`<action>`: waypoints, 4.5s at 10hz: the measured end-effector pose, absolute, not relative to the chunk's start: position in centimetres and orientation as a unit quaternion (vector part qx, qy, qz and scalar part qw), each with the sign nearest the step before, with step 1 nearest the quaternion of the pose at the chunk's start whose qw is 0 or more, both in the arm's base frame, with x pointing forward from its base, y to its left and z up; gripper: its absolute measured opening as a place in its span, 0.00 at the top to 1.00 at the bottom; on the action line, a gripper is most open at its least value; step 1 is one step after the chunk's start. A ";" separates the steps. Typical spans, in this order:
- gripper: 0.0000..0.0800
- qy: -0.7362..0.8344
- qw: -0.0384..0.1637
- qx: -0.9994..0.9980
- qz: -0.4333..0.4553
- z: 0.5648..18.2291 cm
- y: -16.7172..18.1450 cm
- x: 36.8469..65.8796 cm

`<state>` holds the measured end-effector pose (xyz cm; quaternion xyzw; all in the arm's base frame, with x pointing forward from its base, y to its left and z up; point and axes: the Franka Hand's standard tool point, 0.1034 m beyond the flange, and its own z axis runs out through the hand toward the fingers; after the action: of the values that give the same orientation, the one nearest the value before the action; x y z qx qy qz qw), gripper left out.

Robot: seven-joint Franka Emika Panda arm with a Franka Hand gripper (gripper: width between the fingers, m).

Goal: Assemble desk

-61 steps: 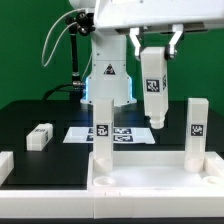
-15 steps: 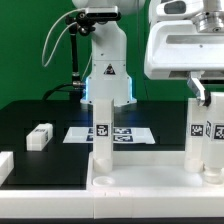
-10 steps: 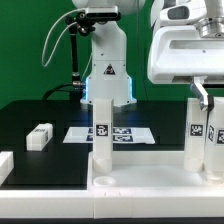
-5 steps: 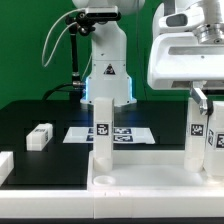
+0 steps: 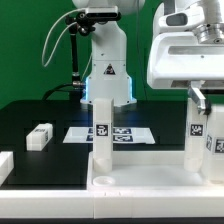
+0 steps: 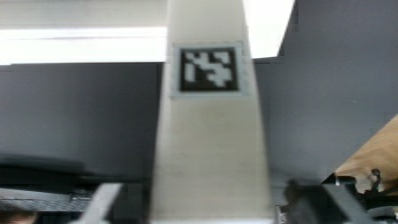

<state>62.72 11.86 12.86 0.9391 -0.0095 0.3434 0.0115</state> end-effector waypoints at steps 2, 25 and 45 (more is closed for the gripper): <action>0.24 -0.006 0.013 0.939 0.343 12.9 11.9 62.7; 0.19 -0.057 0.002 0.998 0.035 13.3 9.8 64.5; 0.64 -0.728 -0.046 0.682 0.041 12.5 11.8 64.5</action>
Offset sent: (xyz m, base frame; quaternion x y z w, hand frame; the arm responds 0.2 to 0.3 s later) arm 0.0000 0.0000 0.0000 0.0000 0.0000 0.0000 1.0000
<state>64.49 11.80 12.50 0.6825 -0.7283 0.0412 -0.0462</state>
